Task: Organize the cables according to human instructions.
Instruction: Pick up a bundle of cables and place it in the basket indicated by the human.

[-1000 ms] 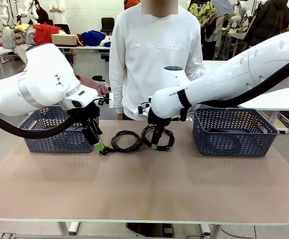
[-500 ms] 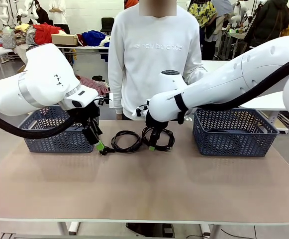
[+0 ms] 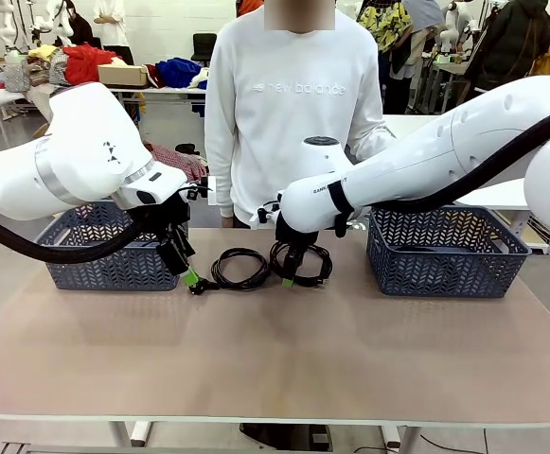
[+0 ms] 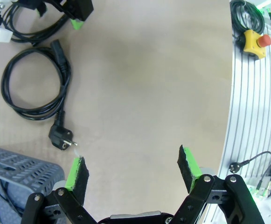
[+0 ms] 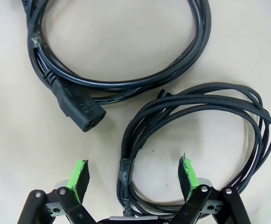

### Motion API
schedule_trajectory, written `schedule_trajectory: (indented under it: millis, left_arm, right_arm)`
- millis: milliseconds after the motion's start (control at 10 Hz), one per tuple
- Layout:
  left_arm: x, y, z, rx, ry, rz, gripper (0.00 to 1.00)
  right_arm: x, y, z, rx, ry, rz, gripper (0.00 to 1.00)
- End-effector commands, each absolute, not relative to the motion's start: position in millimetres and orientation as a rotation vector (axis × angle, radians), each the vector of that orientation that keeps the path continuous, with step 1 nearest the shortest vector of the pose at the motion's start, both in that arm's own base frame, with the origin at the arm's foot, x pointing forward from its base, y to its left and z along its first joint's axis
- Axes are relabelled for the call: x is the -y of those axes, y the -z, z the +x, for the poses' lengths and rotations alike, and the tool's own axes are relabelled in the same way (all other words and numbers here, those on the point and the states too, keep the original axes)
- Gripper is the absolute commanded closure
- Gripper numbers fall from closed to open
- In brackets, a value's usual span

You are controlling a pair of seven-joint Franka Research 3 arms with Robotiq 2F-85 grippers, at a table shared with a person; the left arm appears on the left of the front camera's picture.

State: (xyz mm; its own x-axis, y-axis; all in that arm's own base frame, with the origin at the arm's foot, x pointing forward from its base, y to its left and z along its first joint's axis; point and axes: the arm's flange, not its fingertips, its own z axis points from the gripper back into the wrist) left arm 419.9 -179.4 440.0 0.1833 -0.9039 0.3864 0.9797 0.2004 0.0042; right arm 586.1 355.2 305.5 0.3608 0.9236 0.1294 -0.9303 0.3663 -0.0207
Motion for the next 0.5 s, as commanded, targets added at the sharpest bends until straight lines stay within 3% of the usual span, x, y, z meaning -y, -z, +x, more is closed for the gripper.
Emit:
schedule_trajectory:
  millis: [0,100,200,300,400]
  left_arm:
    - [178.1,-440.4,419.9,0.336,1.346,-0.264,0.0]
    - [178.1,-440.4,419.9,0.336,1.346,-0.264,0.0]
    - [178.1,-440.4,419.9,0.336,1.346,-0.264,0.0]
    - [178.1,-440.4,419.9,0.336,1.346,-0.264,0.0]
    - [178.1,-440.4,419.9,0.336,1.346,-0.264,0.0]
  right_arm:
    - [-362.3,-308.8,591.6,0.111,-1.169,0.048,0.0]
    - [-362.2,-308.7,592.3,0.111,-1.162,0.051,0.2]
    - [-362.0,-308.5,592.9,0.107,-1.158,0.057,0.2]
    - [-361.9,-308.3,593.4,0.103,-1.157,0.061,0.4]
    - [-361.7,-308.2,594.0,0.1,-1.157,0.065,0.25]
